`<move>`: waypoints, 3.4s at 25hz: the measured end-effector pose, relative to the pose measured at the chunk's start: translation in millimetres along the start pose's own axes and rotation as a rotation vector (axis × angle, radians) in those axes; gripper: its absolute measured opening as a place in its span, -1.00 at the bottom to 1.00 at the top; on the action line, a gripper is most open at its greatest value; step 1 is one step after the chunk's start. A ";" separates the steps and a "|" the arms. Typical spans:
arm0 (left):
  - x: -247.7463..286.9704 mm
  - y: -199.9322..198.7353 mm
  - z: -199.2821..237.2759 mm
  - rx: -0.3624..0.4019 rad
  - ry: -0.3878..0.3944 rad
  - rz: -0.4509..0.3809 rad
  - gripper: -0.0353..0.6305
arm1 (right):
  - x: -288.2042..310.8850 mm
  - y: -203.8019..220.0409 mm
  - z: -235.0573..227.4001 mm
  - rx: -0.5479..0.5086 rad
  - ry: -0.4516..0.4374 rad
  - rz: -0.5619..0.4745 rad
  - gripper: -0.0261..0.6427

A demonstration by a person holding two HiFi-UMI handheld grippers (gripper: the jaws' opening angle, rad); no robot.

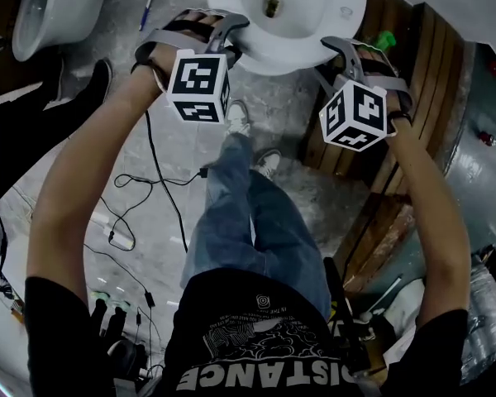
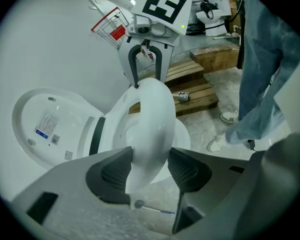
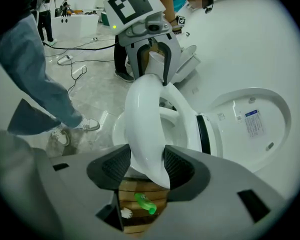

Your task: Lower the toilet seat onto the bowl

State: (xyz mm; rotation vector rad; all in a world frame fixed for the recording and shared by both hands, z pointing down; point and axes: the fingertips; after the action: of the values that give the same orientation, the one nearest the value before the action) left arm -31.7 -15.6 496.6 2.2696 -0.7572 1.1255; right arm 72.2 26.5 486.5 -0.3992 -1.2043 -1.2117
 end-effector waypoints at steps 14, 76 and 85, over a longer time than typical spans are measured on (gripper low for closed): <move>66.2 10.3 -64.7 0.091 0.050 0.057 -0.20 | 68.5 34.8 52.7 -0.057 -0.031 0.075 -0.28; -169.0 -51.8 131.5 -1.175 -0.255 -0.309 -0.86 | -174.0 -124.7 -90.6 1.239 0.139 -0.472 -0.86; -216.1 -60.1 153.6 -1.244 -0.340 -0.363 -0.86 | -224.4 -147.4 -99.4 1.295 0.205 -0.577 -0.87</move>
State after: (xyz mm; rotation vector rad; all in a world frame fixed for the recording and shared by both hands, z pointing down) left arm -16.5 -14.3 225.2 1.3860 -0.7896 -0.0200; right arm 20.7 4.3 205.7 1.0588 -1.6956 -0.6609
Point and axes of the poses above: the fingertips, and each gripper's own axes: x forward along the fingers, z to its left, y out of its underside, and after that the axes turned 14 degrees about x, right-handed
